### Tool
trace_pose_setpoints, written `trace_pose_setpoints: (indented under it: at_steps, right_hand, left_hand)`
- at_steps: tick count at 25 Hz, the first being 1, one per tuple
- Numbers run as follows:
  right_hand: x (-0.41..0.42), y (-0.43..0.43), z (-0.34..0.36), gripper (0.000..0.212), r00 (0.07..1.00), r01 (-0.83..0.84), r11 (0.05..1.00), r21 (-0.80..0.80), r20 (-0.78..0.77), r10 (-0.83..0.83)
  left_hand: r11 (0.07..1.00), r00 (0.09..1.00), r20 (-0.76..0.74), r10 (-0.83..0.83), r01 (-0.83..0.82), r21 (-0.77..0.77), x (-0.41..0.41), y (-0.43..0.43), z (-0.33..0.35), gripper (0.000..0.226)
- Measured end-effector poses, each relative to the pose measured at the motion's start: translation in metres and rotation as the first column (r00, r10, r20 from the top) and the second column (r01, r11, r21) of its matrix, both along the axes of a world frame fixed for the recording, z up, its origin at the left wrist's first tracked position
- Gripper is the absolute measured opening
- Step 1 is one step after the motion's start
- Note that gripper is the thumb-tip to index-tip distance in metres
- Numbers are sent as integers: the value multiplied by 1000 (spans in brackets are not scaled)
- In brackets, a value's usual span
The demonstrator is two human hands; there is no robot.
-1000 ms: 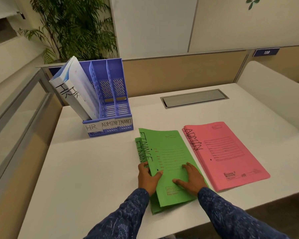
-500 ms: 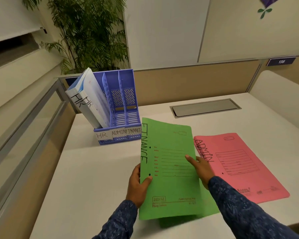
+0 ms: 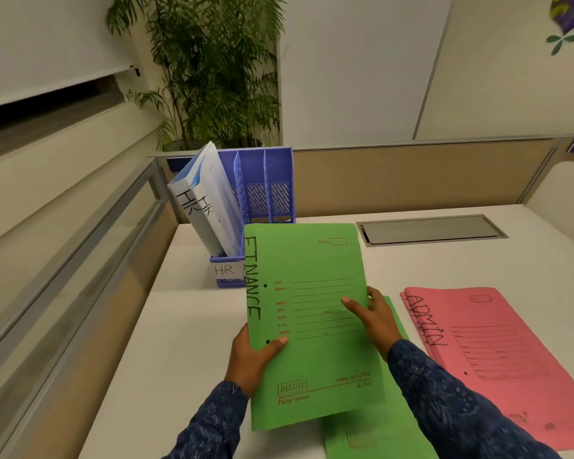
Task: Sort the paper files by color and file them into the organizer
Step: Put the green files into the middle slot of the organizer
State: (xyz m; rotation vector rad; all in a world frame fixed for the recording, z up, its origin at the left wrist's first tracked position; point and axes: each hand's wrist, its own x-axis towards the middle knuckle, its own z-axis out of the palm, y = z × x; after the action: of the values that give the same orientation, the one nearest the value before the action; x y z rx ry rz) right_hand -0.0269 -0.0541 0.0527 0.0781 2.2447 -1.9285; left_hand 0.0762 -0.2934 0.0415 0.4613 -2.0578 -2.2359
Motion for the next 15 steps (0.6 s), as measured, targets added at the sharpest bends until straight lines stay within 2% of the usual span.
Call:
trace_pose_setpoints:
  at_steps: [4,6,9,12,13,15]
  right_hand:
    - [-33,-28,32,77,991,-81,996,-40,-106,77]
    - [-52,-42,50,78,977,-143,990,-15,-160,139]
    - [-74,-64,70,95,961,-113,983,141,-235,144]
    - [-76,-84,81,85,867,-23,969,244,-478,141]
    - [-74,-92,81,80,830,-52,959,279,-522,197]
    - [-70,-107,77,79,800,-184,918,350,-489,347]
  left_hand:
    - [997,995,-84,59,-54,63,-16,-18,32,34]
    - [991,982,-145,124,-116,61,-28,-28,52,31]
    - [979,941,-270,204,-201,40,-50,-39,81,29]
    - [952,880,-380,285,-305,8,-76,-45,102,30]
    - [933,853,-408,325,-359,-6,-85,-46,107,31]
    - [876,789,-458,410,-481,-44,-106,-46,112,31]
